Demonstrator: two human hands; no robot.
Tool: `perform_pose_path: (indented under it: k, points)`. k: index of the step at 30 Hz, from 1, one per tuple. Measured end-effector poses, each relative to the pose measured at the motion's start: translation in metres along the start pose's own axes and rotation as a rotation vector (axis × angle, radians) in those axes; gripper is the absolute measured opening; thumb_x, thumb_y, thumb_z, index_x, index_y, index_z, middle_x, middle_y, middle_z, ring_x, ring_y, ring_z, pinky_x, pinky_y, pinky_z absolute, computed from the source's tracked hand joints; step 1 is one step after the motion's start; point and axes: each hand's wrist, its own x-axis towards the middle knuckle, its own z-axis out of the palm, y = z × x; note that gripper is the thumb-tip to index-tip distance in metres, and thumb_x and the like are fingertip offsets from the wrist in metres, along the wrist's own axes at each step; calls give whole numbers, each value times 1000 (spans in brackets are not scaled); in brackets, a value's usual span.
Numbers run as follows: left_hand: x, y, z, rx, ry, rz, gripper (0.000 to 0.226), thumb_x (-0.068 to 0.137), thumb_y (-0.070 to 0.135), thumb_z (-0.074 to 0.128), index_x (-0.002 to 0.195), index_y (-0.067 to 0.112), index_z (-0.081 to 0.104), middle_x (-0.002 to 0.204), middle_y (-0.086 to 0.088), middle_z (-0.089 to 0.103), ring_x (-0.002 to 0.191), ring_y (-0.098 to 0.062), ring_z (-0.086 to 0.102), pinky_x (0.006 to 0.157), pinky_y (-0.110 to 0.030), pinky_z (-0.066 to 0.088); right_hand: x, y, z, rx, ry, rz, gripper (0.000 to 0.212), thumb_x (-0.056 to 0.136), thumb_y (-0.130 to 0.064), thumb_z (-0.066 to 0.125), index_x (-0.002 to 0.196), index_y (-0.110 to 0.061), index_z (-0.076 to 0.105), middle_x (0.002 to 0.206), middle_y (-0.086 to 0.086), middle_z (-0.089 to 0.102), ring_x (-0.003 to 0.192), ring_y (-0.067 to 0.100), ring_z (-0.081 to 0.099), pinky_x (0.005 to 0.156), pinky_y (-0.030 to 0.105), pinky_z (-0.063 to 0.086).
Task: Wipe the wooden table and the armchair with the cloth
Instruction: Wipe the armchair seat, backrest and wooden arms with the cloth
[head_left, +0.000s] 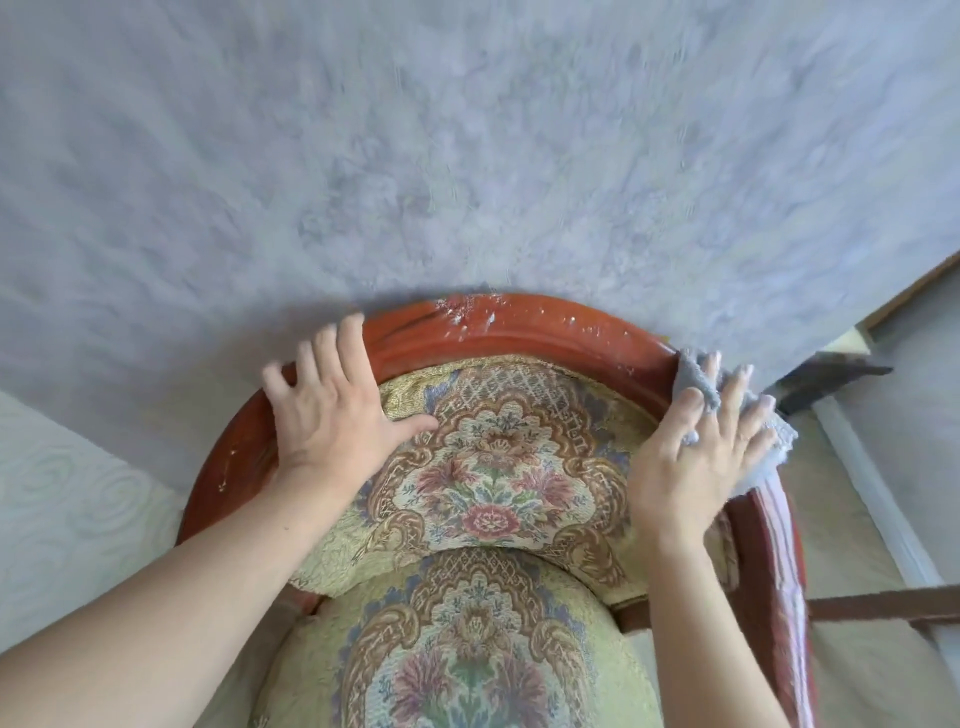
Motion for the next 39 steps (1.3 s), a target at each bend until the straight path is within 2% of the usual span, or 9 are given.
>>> perform_pose_path:
  k: [5, 12, 18, 20, 23, 26, 34, 36, 39]
  points:
    - [3, -4, 4, 11, -4, 20, 136, 47, 94, 61, 140, -1, 35, 124, -19, 49, 101, -33, 46, 81, -50, 36, -5, -10, 36, -93, 35, -32, 58, 101, -38, 14, 154, -24, 33, 166, 5, 18, 154, 32, -1, 122, 47, -9]
    - [1, -7, 16, 23, 92, 33, 131, 53, 95, 60, 140, 0, 37, 123, -17, 47, 99, -34, 44, 79, -49, 33, -43, -60, 82, -94, -163, -349, 54, 104, -35, 20, 155, -24, 30, 166, 4, 8, 153, 33, -10, 123, 53, -5]
    - [5, -5, 22, 38, 252, 16, 62, 93, 42, 58, 140, 6, 41, 121, -14, 48, 97, -34, 44, 79, -50, 36, -73, -86, 112, -125, -318, -676, 50, 105, -35, 28, 154, -26, 34, 167, 2, 14, 154, 34, -5, 124, 52, -2]
    - [4, -7, 25, -10, 272, 29, 68, 94, 54, 48, 140, 4, 41, 123, -16, 49, 98, -35, 45, 80, -50, 35, -66, -79, 108, -219, -330, -779, 51, 104, -38, 28, 155, -29, 32, 167, 0, 15, 154, 33, -3, 124, 50, -1]
    - [3, -9, 22, -51, 221, 36, 108, 75, 87, 49, 139, 0, 41, 123, -18, 48, 98, -35, 46, 79, -50, 33, -44, -62, 93, -356, -298, -892, 52, 104, -39, 28, 156, -32, 29, 166, 0, 18, 154, 31, 4, 125, 49, 6]
    - [3, -9, 17, -38, 104, 35, 133, 50, 91, 66, 142, 0, 35, 126, -17, 44, 102, -34, 44, 80, -50, 32, -19, -37, 72, -421, -196, -778, 51, 105, -39, 27, 155, -32, 30, 165, 1, 21, 154, 32, 10, 124, 52, 12]
    - [1, -5, 12, -25, 98, 32, 133, 49, 88, 70, 141, -1, 36, 127, -18, 46, 103, -34, 41, 83, -52, 33, -6, -10, 38, -246, -80, -243, 53, 103, -39, 13, 155, -35, 24, 166, -4, 14, 155, 25, -2, 124, 49, -6]
    - [0, -5, 13, -9, 96, 28, 133, 50, 90, 68, 141, 0, 36, 127, -17, 45, 103, -33, 42, 84, -51, 32, -17, -34, 50, -74, -115, -262, 53, 103, -39, 12, 155, -34, 20, 166, -5, 14, 155, 22, -4, 124, 44, -10]
    - [1, -4, 14, -13, 101, 7, 116, 65, 87, 60, 140, 2, 39, 125, -15, 46, 100, -33, 42, 83, -50, 32, -50, -73, 76, 91, -352, -588, 51, 106, -35, 18, 156, -24, 24, 165, 3, 21, 155, 21, 6, 125, 42, -5]
